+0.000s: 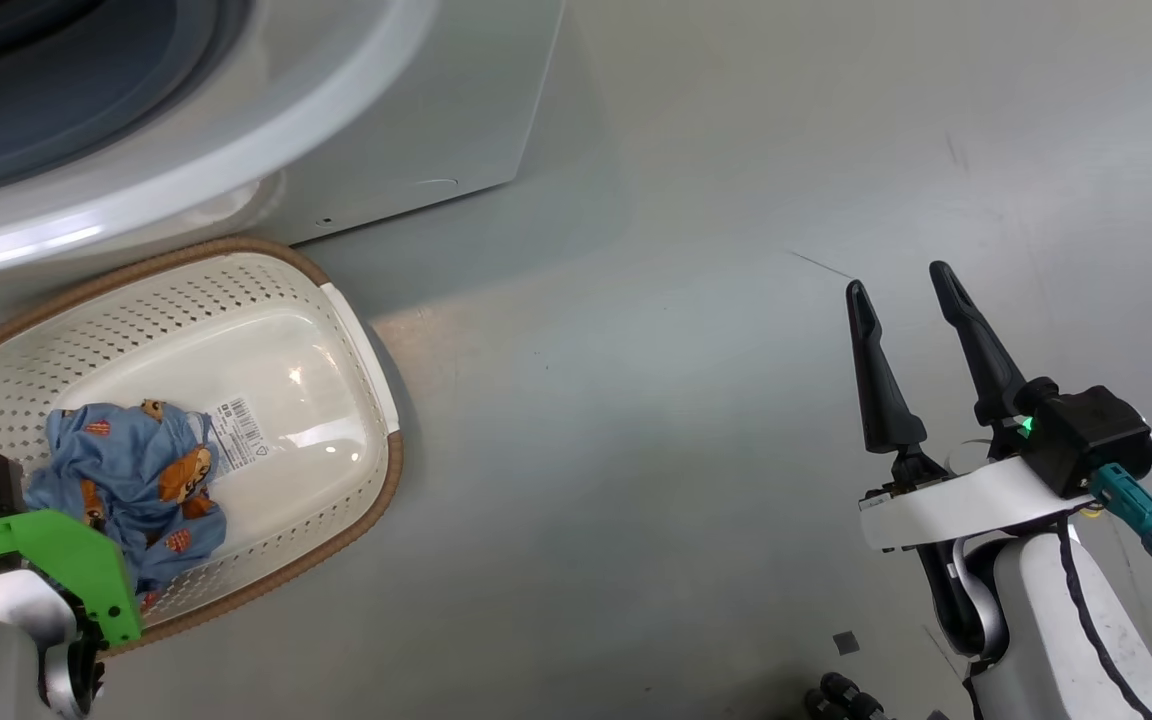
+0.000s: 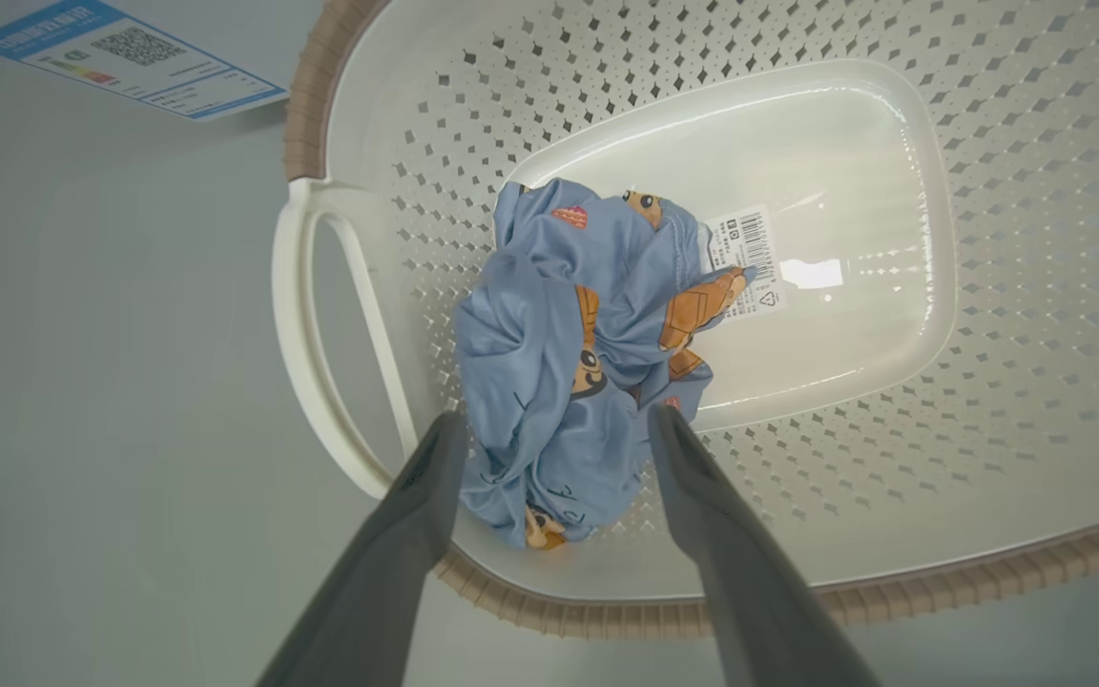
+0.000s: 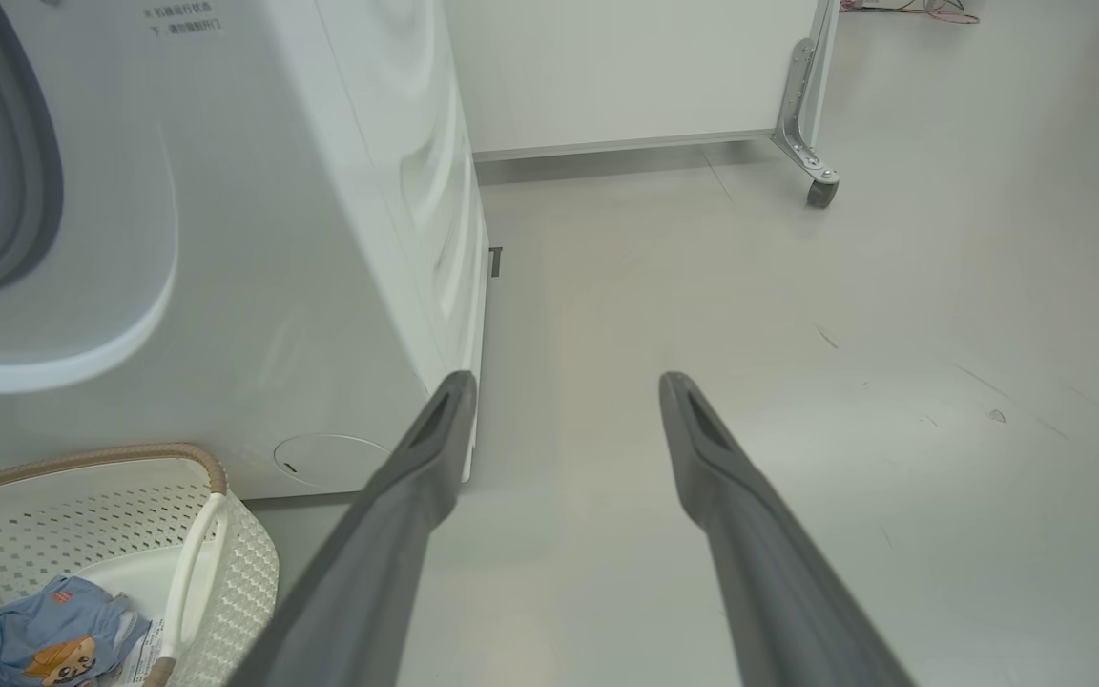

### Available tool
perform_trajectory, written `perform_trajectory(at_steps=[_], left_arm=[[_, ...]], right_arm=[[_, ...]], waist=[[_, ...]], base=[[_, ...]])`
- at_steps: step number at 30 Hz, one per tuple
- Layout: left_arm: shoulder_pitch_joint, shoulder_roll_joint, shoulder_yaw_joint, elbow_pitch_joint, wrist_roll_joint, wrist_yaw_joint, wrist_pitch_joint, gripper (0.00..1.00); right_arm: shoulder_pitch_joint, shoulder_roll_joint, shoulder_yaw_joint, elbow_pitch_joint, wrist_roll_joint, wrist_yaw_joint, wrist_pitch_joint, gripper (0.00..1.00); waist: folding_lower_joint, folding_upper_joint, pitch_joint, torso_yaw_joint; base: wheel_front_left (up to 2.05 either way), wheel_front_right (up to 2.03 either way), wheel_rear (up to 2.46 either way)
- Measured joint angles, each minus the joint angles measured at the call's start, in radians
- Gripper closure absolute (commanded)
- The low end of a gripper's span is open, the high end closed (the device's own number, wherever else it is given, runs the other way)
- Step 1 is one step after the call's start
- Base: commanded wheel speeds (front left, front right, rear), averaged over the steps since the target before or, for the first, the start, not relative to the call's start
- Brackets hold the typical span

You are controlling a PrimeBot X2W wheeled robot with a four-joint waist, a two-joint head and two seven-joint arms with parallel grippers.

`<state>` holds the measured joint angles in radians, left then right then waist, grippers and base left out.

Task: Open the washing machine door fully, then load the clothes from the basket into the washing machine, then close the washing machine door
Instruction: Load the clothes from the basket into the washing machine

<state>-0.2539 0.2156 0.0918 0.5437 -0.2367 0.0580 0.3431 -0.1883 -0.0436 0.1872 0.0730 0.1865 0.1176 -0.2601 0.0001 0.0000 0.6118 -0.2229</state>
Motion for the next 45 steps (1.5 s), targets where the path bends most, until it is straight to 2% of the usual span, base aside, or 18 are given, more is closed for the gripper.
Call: perform_trajectory(at_steps=[9, 34, 39, 45], left_arm=[[-0.058, 0.012, 0.001, 0.044, 0.001, 0.013, 0.031, 0.0], [-0.189, 0.06, 0.006, 0.132, 0.04, 0.042, 0.088, 0.0], [-0.209, 0.084, 0.01, 0.161, 0.064, 0.05, 0.093, 0.0], [-0.234, 0.083, 0.004, 0.193, 0.08, 0.054, 0.093, 0.0]], right_arm=[[-0.014, 0.0, 0.008, -0.001, 0.016, -0.023, 0.0, 0.0], [-0.073, 0.001, 0.019, -0.027, 0.045, -0.049, 0.0, 0.0], [-0.077, 0.001, 0.021, -0.032, 0.06, -0.05, 0.0, 0.0], [-0.092, 0.002, 0.02, -0.034, 0.067, -0.058, 0.0, 0.0]], waist=[[0.0, 0.0, 0.06, -0.024], [0.0, 0.0, 0.201, -0.046], [0.0, 0.0, 0.232, -0.056], [0.0, 0.0, 0.252, -0.065]], base=[[0.0, 0.0, 0.0], [0.0, 0.0, 0.0], [0.0, 0.0, 0.0], [0.0, 0.0, 0.0]])
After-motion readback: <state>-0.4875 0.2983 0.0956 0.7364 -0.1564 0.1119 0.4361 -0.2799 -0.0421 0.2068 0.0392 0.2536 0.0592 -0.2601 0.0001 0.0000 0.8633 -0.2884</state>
